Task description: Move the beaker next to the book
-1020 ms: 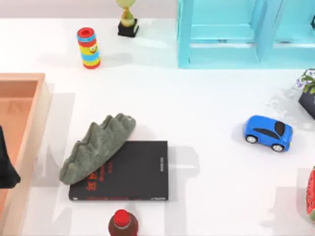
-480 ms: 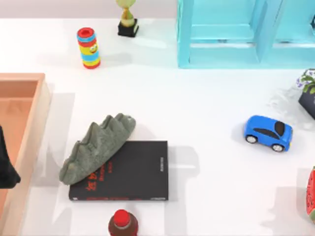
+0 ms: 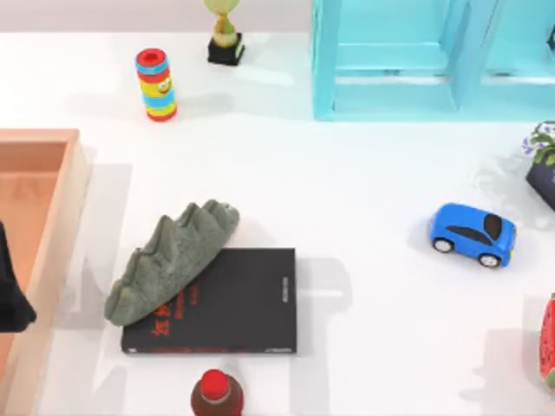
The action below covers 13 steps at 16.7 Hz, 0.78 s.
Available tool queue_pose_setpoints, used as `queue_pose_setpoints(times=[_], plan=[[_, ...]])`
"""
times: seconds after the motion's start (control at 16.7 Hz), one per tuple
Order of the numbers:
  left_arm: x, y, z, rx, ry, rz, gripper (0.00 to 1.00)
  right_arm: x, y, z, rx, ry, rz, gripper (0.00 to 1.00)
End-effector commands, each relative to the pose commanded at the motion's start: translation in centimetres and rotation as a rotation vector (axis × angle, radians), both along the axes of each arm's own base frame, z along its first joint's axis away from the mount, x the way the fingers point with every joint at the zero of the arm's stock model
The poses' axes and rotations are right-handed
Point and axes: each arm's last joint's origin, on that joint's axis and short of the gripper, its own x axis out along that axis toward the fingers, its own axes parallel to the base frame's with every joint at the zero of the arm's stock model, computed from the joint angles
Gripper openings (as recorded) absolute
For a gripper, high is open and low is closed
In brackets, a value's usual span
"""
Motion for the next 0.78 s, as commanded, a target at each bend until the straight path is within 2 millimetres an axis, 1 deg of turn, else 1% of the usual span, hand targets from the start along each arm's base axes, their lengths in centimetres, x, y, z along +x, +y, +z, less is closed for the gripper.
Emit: queue_pose_setpoints(times=[0.12, 0.24, 0.54, 0.66, 0.78], plan=[[0.0, 0.0, 0.0, 0.000, 0.000, 0.000, 1.00, -0.1, 0.0, 1.4, 0.001, 0.000, -0.004, 0.00], [0.0, 0.0, 0.0, 0.000, 0.000, 0.000, 1.00, -0.1, 0.1, 2.1, -0.001, -0.001, -0.005, 0.00], [0.0, 0.0, 0.0, 0.000, 0.000, 0.000, 1.00, 0.1, 0.1, 2.0, 0.003, 0.002, -0.009, 0.00], [0.0, 0.0, 0.0, 0.000, 0.000, 0.000, 1.00, 1.1, 0.4, 2.4, 0.003, -0.003, -0.025, 0.00], [0.0, 0.0, 0.0, 0.000, 0.000, 0.000, 1.00, 3.0, 1.3, 3.2, -0.003, -0.019, -0.053, 0.00]])
